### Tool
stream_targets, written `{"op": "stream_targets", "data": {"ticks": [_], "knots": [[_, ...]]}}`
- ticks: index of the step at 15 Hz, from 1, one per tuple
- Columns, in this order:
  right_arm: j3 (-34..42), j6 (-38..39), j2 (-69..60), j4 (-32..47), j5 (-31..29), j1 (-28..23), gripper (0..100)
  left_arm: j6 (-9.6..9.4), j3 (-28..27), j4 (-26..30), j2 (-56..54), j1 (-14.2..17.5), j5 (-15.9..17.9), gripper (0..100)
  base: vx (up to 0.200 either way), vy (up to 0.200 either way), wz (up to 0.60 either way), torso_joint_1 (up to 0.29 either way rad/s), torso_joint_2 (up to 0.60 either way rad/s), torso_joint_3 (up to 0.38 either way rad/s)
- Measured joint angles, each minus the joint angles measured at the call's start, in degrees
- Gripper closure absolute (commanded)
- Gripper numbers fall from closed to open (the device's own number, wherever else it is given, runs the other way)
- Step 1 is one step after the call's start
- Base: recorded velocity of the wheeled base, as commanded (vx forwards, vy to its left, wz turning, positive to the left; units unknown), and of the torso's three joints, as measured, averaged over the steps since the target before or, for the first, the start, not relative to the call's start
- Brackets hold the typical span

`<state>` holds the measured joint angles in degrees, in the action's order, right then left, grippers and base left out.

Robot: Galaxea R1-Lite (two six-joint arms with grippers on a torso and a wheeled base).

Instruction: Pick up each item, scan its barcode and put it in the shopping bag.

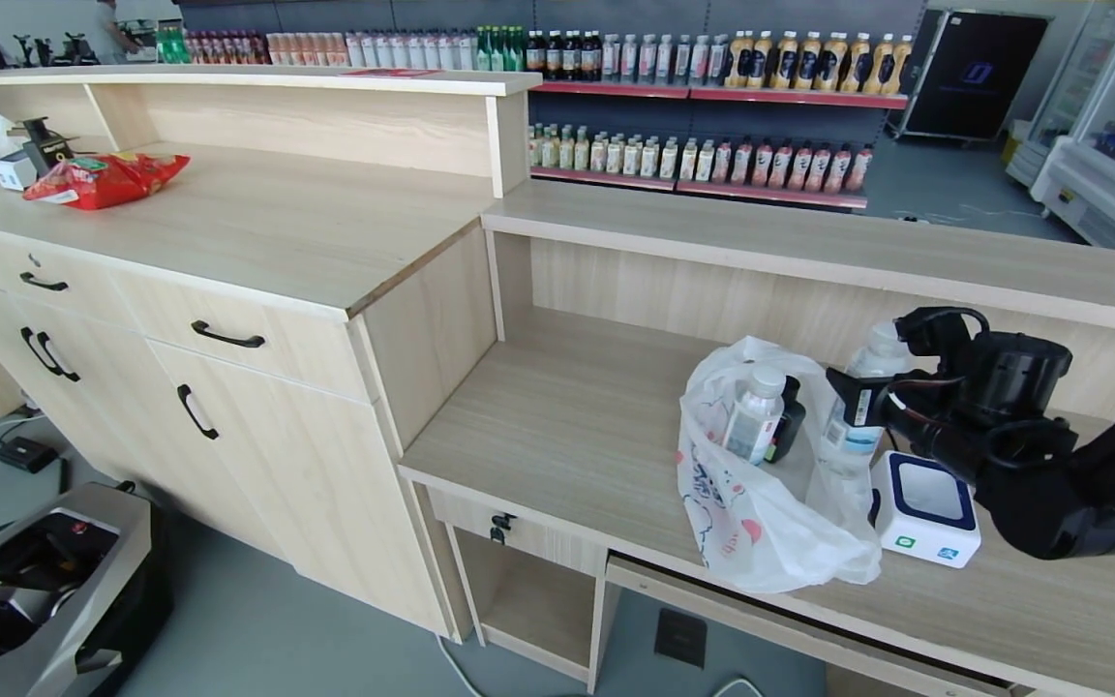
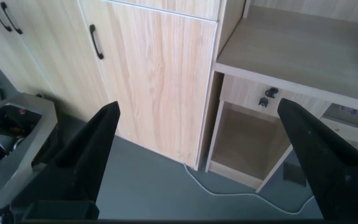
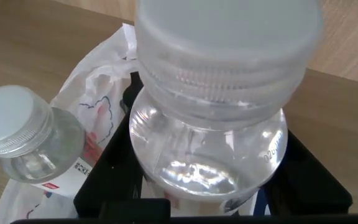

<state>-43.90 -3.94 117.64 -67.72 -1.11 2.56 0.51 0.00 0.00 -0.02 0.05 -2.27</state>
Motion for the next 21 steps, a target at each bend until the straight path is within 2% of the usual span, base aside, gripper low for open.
{"op": "stream_targets", "data": {"ticks": [4, 21], "knots": [[0.0, 1.1, 1.3, -2.5, 2.9, 0.4, 100, 0.0, 0.0, 0.0, 0.0, 0.0, 0.0, 0, 0.0, 0.0, 0.0, 0.0, 0.0, 0.0], [-1.1, 0.8, 11.4, -13.0, 6.1, 0.5, 100, -0.02, 0.0, 0.0, 0.0, 0.0, 0.0, 0, 0.0, 0.0, 0.0, 0.0, 0.0, 0.0]]}}
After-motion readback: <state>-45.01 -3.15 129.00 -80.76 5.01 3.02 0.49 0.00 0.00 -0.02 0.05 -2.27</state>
